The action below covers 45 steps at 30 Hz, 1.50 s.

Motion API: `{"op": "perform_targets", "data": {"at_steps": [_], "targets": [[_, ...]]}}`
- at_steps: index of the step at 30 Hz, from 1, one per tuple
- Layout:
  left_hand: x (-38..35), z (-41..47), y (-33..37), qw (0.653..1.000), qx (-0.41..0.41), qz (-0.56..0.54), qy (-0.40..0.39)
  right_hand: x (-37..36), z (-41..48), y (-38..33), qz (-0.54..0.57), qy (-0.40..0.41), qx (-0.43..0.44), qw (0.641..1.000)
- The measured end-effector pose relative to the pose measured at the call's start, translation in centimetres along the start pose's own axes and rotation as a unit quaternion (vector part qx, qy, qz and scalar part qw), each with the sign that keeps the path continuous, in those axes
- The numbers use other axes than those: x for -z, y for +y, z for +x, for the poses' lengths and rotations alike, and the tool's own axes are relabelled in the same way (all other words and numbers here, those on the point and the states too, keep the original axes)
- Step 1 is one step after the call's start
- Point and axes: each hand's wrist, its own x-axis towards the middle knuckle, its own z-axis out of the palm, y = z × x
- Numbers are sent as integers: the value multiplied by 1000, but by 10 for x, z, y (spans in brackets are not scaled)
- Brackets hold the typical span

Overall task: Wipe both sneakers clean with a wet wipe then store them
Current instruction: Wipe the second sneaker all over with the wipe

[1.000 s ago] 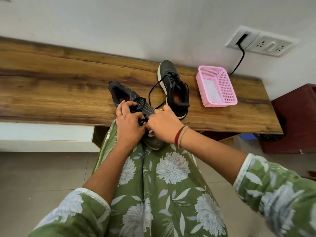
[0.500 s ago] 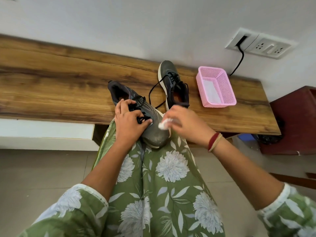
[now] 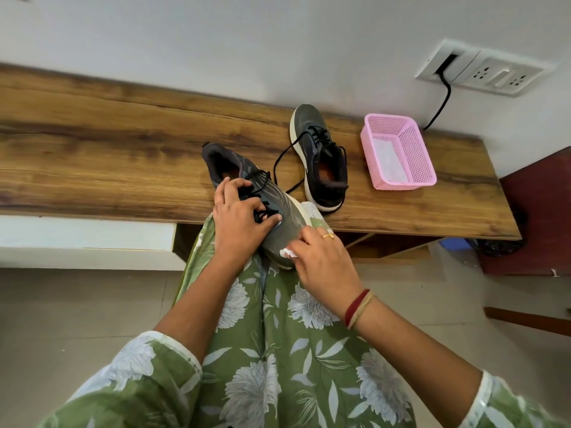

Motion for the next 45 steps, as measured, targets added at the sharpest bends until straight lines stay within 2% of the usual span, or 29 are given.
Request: {"op": "perform_targets", "data": {"at_steps": [3, 4, 7, 8, 9, 11, 13, 17, 22, 31, 34, 39, 42, 45], "targets": [[0, 0, -1, 1000, 6, 6, 0, 5, -2, 3, 53, -67, 14, 996], [0, 1, -1, 1000, 6, 8, 0, 7, -2, 6, 85, -59, -2, 995], [0, 2, 0, 1000, 1, 8, 1, 12, 11, 17, 195, 94, -95, 972], [-1, 1, 0, 1000, -1, 7, 3, 13, 19, 19, 218, 113, -121, 962], [-1, 1, 0, 1000, -2, 5, 5, 13, 26, 21, 214, 93, -134, 963], [-3, 1, 0, 1000, -1, 3, 7, 9, 32, 20, 135, 6, -128, 983], [-3, 2, -1, 1000, -3, 5, 6, 4, 26, 16, 59, -23, -101, 993], [-3, 2, 0, 1000, 2, 8, 1, 2, 12, 5, -35, 2, -47, 998], [-1, 1, 0, 1000, -1, 8, 1, -6, 10, -4, -112, -38, -30, 992], [-1, -1, 0, 1000, 0, 19, 4, -17, -10, -16, -117, 46, 29, 992], [-1, -1, -1, 1000, -1, 16, 6, -20, -10, -9, -89, 58, 41, 994], [-1, 0, -2, 1000, 5, 16, 13, -19, -14, 9, -15, 47, 118, 992], [-1, 0, -1, 1000, 3, 1, 8, -2, -14, 15, 149, 25, 16, 988], [-1, 1, 0, 1000, 7, 2, 3, 11, 8, 24, 278, 78, -105, 952]]}}
